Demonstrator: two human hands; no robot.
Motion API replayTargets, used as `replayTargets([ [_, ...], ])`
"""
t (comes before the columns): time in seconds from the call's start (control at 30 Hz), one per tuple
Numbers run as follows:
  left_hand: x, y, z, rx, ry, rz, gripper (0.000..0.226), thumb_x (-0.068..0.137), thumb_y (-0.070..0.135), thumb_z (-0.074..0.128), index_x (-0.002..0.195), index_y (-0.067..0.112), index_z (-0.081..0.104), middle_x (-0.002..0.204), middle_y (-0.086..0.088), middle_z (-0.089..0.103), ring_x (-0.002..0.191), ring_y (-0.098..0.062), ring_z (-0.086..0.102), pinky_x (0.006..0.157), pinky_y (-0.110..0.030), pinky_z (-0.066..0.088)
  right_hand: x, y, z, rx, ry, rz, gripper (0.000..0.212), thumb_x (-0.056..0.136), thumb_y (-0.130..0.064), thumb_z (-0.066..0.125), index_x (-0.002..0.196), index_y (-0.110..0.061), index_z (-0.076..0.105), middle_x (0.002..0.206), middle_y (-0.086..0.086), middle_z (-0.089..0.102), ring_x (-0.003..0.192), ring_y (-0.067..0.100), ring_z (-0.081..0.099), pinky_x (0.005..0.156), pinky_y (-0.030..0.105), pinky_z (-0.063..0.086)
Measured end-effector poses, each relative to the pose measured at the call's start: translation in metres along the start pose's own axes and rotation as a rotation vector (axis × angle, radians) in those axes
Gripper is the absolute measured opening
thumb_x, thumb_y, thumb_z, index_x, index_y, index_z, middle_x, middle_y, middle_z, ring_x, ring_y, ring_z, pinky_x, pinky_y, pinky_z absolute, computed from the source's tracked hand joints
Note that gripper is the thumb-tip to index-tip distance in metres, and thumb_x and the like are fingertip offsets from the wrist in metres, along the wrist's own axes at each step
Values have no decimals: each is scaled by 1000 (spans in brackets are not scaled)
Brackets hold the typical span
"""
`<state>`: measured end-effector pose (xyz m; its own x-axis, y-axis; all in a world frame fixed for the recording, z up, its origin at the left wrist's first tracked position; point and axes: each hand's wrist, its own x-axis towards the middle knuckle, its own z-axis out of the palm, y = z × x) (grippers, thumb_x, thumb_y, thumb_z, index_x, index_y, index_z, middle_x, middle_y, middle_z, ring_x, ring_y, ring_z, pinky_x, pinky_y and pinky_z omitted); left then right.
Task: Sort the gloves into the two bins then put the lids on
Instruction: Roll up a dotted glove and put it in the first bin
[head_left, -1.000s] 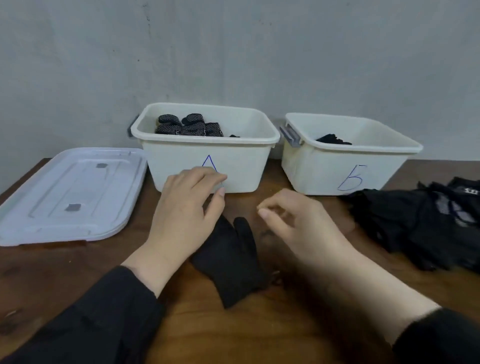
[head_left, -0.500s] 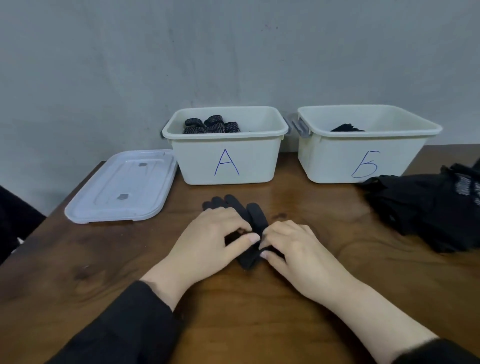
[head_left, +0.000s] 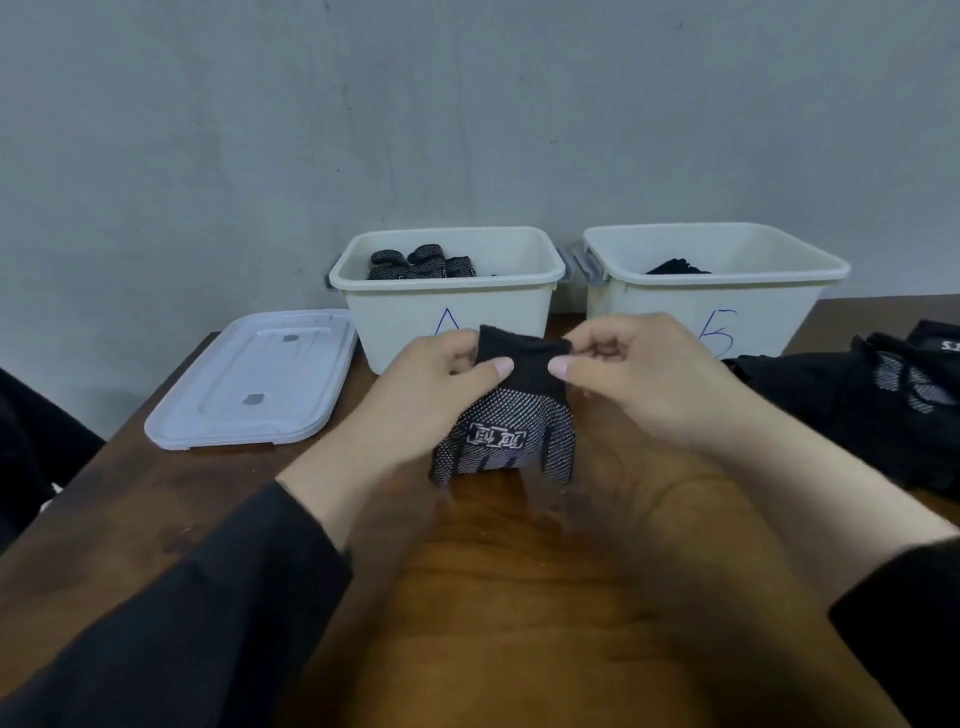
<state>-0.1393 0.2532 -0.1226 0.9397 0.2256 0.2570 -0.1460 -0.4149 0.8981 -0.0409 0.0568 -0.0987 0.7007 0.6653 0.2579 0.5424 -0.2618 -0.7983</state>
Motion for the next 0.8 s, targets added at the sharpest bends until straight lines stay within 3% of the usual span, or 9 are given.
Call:
replayTargets([
  [0.07, 16, 9, -8, -31, -4, 9, 15, 96, 14, 63, 108, 13, 72, 99, -5, 77, 95, -20, 72, 91, -42, 56, 14, -9, -7, -8, 53, 20, 12, 93, -23, 70, 93, -11, 71, 74, 5, 70, 60, 3, 60, 63, 23, 53],
  [0.17, 39, 24, -15, 110, 82, 137, 16, 93, 24, 65, 90, 9, 70, 81, -6, 71, 76, -11, 61, 74, -33, 48, 29, -23, -14, -24, 131, 2, 6, 97, -16, 66, 93, -11, 68, 75, 8, 68, 51, -2, 56, 51, 24, 54],
  [0.23, 49, 32, -17, 213, 162, 225, 16, 93, 25, 66, 79, 18, 67, 69, 9, 63, 69, -4, 54, 68, -26, 42, 31, -29, -18, -23, 212, -57, 11, 97, -15, 66, 88, -21, 67, 79, 6, 69, 57, -1, 59, 53, 28, 58],
  [0.33, 44, 27, -13, 323, 223, 379, 9, 92, 21, 67, 94, 15, 74, 90, 11, 66, 88, -6, 60, 82, -24, 46, 18, -22, -17, -4, 300, -144, 17, 96, -16, 67, 87, -31, 67, 78, -7, 69, 61, 1, 60, 63, 15, 50],
  [0.43, 18, -9, -4, 577, 148, 517, 25, 91, 29, 65, 108, 12, 76, 110, 2, 69, 104, -11, 59, 97, -26, 44, -15, 6, 0, -222, 254, -185, 14, 94, -20, 70, 96, -33, 70, 85, -16, 70, 72, -7, 61, 70, 7, 42],
  [0.53, -18, -50, -3, 746, -228, 425, 31, 94, 30, 56, 120, 25, 72, 130, 11, 63, 119, -3, 52, 107, -23, 37, -50, 50, 25, -471, -61, -256, 21, 91, -19, 71, 111, -28, 72, 114, -19, 69, 108, -3, 59, 98, 15, 42],
  [0.6, -37, -70, -7, 752, -364, 264, 33, 98, 22, 54, 126, 33, 67, 137, 23, 55, 124, 10, 44, 110, -18, 33, -69, 73, 37, -524, -245, -182, 28, 96, -26, 65, 123, -32, 68, 133, -24, 57, 126, -13, 41, 113, 18, 29],
  [0.67, -44, -79, -10, 707, -319, 199, 33, 100, 17, 53, 124, 33, 68, 134, 25, 56, 121, 13, 45, 108, -13, 33, -78, 83, 41, -451, -232, -144, 27, 99, -30, 58, 124, -36, 65, 136, -30, 50, 130, -18, 32, 116, 21, 24],
  [0.8, -34, -85, -3, 691, -139, 215, 27, 101, 24, 54, 124, 29, 67, 130, 20, 59, 121, 6, 47, 102, -4, 26, -70, 82, 44, -349, -91, -115, 23, 100, -34, 53, 119, -34, 67, 133, -29, 51, 133, -9, 38, 111, 15, 27],
])
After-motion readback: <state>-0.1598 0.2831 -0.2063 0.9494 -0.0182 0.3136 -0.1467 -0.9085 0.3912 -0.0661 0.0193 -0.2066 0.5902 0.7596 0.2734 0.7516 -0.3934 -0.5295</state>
